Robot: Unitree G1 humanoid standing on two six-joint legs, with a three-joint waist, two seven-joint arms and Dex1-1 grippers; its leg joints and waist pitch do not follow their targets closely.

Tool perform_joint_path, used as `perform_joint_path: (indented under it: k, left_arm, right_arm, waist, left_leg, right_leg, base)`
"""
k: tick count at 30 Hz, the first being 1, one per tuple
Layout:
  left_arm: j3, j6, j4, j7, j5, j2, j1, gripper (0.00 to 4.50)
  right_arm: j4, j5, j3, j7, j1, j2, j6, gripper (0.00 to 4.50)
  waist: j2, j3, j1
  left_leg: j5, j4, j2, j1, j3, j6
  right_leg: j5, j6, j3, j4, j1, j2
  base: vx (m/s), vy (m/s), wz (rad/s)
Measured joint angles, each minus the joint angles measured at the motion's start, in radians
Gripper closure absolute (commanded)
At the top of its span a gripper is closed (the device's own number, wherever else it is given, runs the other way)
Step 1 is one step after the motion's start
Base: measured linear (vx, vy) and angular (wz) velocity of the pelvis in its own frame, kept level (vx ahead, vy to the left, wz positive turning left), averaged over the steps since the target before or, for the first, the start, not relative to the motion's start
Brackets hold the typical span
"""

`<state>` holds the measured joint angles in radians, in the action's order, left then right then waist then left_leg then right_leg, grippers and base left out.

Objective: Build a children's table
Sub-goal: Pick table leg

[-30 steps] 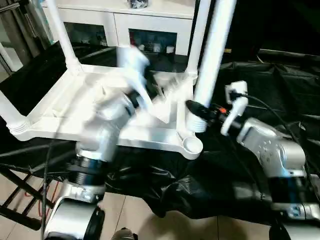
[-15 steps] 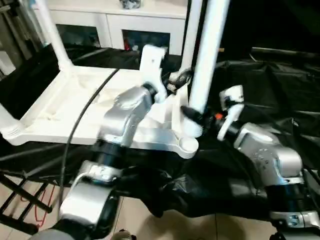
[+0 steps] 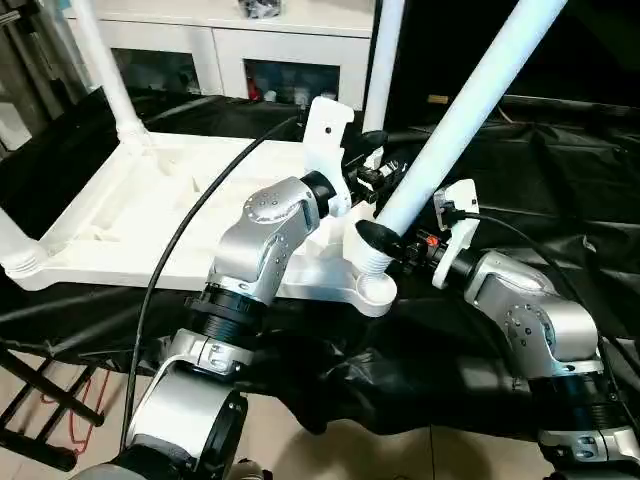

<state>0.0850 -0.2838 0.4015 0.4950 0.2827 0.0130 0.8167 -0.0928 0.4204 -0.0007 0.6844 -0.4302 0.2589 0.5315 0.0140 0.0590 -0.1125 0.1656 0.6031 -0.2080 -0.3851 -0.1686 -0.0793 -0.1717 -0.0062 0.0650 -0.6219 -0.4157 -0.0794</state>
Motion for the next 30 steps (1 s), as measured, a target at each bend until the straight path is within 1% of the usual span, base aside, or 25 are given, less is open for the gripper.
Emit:
perform_joint_path:
  k: [3, 6, 9, 10, 11, 12, 13, 14, 15, 16, 17, 18, 19, 20, 21, 23, 25, 28, 29, 30]
  left_arm:
    - [-0.009, 0.029, 0.037, -0.053, -0.028, -0.008, 0.009, 1.46]
    - [-0.009, 0.042, 0.048, -0.066, -0.064, -0.056, 0.011, 1.46]
    - [0.011, 0.016, 0.033, -0.003, -0.085, -0.137, 0.005, 1.46]
    - [0.026, -0.010, 0.014, 0.039, -0.086, -0.164, -0.005, 1.46]
    - [0.057, -0.047, -0.014, 0.097, -0.090, -0.201, -0.023, 1.46]
    - [0.073, -0.064, -0.021, 0.125, -0.091, -0.210, -0.035, 1.11]
    - [0.094, -0.085, -0.032, 0.163, -0.093, -0.235, -0.051, 1.11]
    - [0.148, -0.110, -0.055, 0.231, -0.097, -0.273, -0.073, 1.11]
    - [0.175, -0.120, -0.059, 0.267, -0.104, -0.287, -0.083, 0.90]
    - [0.222, -0.123, -0.078, 0.319, -0.114, -0.320, -0.097, 0.90]
    - [0.273, -0.125, -0.087, 0.382, -0.129, -0.350, -0.112, 0.75]
    - [0.299, -0.128, -0.086, 0.418, -0.141, -0.364, -0.118, 0.65]
    - [0.317, -0.129, -0.081, 0.442, -0.151, -0.369, -0.123, 0.64]
    - [0.334, -0.128, -0.069, 0.463, -0.167, -0.371, -0.123, 1.01]
    - [0.343, -0.127, -0.059, 0.467, -0.179, -0.371, -0.122, 1.12]
    - [0.353, -0.122, -0.025, 0.473, -0.202, -0.370, -0.115, 1.06]
    - [0.365, -0.115, 0.011, 0.475, -0.224, -0.374, -0.107, 1.50]
    - [0.391, -0.116, 0.037, 0.492, -0.242, -0.393, -0.104, 1.52]
    - [0.395, -0.120, 0.042, 0.496, -0.243, -0.396, -0.104, 1.77]
    - [0.395, -0.122, 0.047, 0.494, -0.246, -0.396, -0.104, 1.77]
  right_arm:
    - [0.000, -0.001, 0.011, -0.001, -0.003, -0.003, -0.001, 2.60]
    - [-0.011, -0.006, 0.009, -0.014, -0.006, 0.002, -0.016, 2.60]
    - [-0.066, -0.042, 0.000, -0.052, -0.034, 0.020, -0.034, 2.60]
    - [-0.081, -0.048, -0.010, -0.064, -0.041, 0.023, -0.036, 2.60]
    - [-0.095, -0.057, -0.024, -0.073, -0.045, 0.030, -0.042, 2.60]
    - [-0.105, -0.062, -0.034, -0.077, -0.047, 0.034, -0.043, 2.60]
    - [-0.112, -0.067, -0.035, -0.080, -0.050, 0.036, -0.044, 2.60]
    - [-0.116, -0.069, -0.036, -0.083, -0.052, 0.040, -0.044, 2.60]
    - [-0.118, -0.070, -0.037, -0.086, -0.052, 0.044, -0.045, 2.60]
    - [-0.118, -0.070, -0.036, -0.086, -0.053, 0.045, -0.046, 2.60]
    - [-0.118, -0.070, -0.036, -0.086, -0.052, 0.051, -0.049, 2.60]
    - [-0.118, -0.070, -0.036, -0.085, -0.052, 0.056, -0.054, 2.60]
    - [-0.118, -0.070, -0.036, -0.085, -0.052, 0.058, -0.055, 2.60]
    - [-0.118, -0.071, -0.036, -0.084, -0.052, 0.058, -0.055, 2.60]
    - [-0.118, -0.071, -0.034, -0.082, -0.052, 0.057, -0.056, 2.60]
    - [-0.118, -0.074, -0.031, -0.076, -0.052, 0.055, -0.056, 2.60]
    - [-0.118, -0.078, -0.031, -0.073, -0.052, 0.055, -0.056, 2.60]
    - [-0.117, -0.078, -0.031, -0.070, -0.049, 0.056, -0.056, 2.60]
    - [-0.117, -0.078, -0.030, -0.070, -0.046, 0.057, -0.056, 2.60]
    - [-0.117, -0.078, -0.030, -0.070, -0.045, 0.057, -0.056, 2.60]
  waist:
    - [0.000, 0.000, 0.001]
    - [0.000, 0.000, 0.003]
    - [0.000, 0.000, 0.002]
    - [0.000, 0.000, 0.001]
    - [0.000, 0.000, 0.001]
    - [0.000, 0.000, -0.002]
    - [0.000, 0.000, -0.002]
    - [0.000, 0.000, -0.001]
    - [0.000, 0.000, -0.002]
    - [0.000, 0.000, -0.001]
    - [0.001, 0.000, 0.000]
    - [0.002, 0.001, 0.001]
    - [0.002, 0.001, 0.001]
    - [0.002, 0.001, 0.001]
    - [0.002, 0.000, 0.002]
    - [0.003, 0.001, 0.004]
    - [0.004, 0.000, 0.005]
    - [0.005, 0.000, 0.007]
    - [0.006, 0.000, 0.007]
    - [0.006, 0.000, 0.008]
  left_leg:
    - [0.000, 0.000, 0.000, 0.000, 0.000, 0.000]
    - [0.000, 0.000, 0.000, 0.000, 0.000, 0.000]
    - [0.000, 0.000, 0.000, 0.000, 0.000, 0.000]
    - [0.000, 0.000, 0.000, 0.000, 0.000, 0.000]
    - [0.000, -0.001, 0.000, 0.000, 0.000, 0.000]
    - [0.000, -0.001, 0.000, 0.000, 0.000, 0.000]
    - [0.000, -0.001, 0.000, -0.001, 0.000, 0.000]
    - [0.000, -0.001, 0.000, 0.000, 0.000, 0.000]
    - [0.000, -0.001, 0.000, -0.001, -0.001, 0.000]
    - [0.000, -0.001, 0.000, -0.001, 0.000, 0.000]
    - [0.000, -0.002, 0.000, 0.000, -0.001, 0.000]
    - [0.000, -0.002, 0.000, 0.000, -0.001, 0.000]
    - [0.000, -0.001, 0.000, 0.000, -0.001, 0.000]
    - [0.000, -0.001, 0.000, 0.001, -0.001, -0.001]
    - [0.000, -0.001, 0.000, 0.001, -0.001, -0.001]
    - [0.000, -0.001, 0.000, 0.001, -0.001, -0.001]
    - [-0.001, -0.001, 0.000, 0.002, -0.001, -0.001]
    - [-0.001, -0.002, 0.000, 0.001, 0.000, -0.002]
    - [-0.001, -0.002, 0.000, 0.001, 0.000, -0.002]
    - [-0.001, -0.002, 0.000, 0.001, 0.000, -0.002]
  right_leg:
    - [0.000, 0.000, 0.000, 0.000, 0.000, 0.000]
    - [0.000, 0.000, 0.000, 0.000, 0.000, 0.000]
    - [0.000, 0.000, 0.000, 0.000, 0.000, 0.000]
    - [0.000, 0.000, 0.000, 0.000, 0.000, 0.000]
    - [0.000, 0.000, 0.000, 0.001, 0.000, 0.000]
    - [0.000, 0.000, 0.000, 0.001, 0.000, 0.000]
    - [0.000, 0.000, 0.000, 0.001, -0.001, 0.000]
    - [0.000, 0.000, 0.000, 0.001, -0.001, 0.000]
    - [0.000, 0.000, 0.000, 0.001, -0.001, 0.000]
    - [0.000, 0.000, 0.000, 0.001, -0.001, 0.000]
    - [0.000, 0.000, 0.000, 0.001, -0.001, 0.000]
    - [0.000, 0.000, 0.000, 0.001, -0.001, 0.000]
    - [0.000, 0.000, -0.001, 0.000, -0.001, 0.000]
    - [0.000, 0.000, 0.000, 0.000, -0.001, 0.000]
    - [0.000, 0.000, -0.001, 0.000, -0.001, 0.000]
    - [0.001, -0.001, -0.001, 0.000, -0.001, 0.000]
    - [0.001, -0.001, -0.001, 0.000, -0.001, 0.000]
    - [0.001, -0.001, -0.001, 0.000, -0.001, 0.000]
    - [0.001, -0.001, -0.001, 0.000, -0.001, 0.000]
    - [0.001, -0.001, -0.001, 0.000, -0.001, 0.000]
  base:
    - [0.000, 0.000, 0.00]
    - [0.000, 0.000, 0.00]
    - [0.000, 0.000, 0.00]
    - [0.000, 0.000, 0.00]
    - [0.000, 0.000, 0.00]
    - [0.000, 0.000, 0.00]
    - [0.000, 0.000, 0.00]
    - [0.000, 0.000, 0.00]
    - [0.000, 0.000, 0.00]
    - [0.000, 0.000, 0.00]
    - [0.000, 0.000, 0.00]
    - [0.000, 0.000, 0.00]
    - [0.000, 0.000, 0.00]
    - [0.000, 0.000, 0.00]
    - [0.000, 0.000, 0.00]
    - [0.000, 0.000, 0.00]
    - [0.000, 0.000, 0.00]
    - [0.000, 0.000, 0.00]
    - [0.000, 0.000, 0.00]
    - [0.000, 0.000, 0.00]
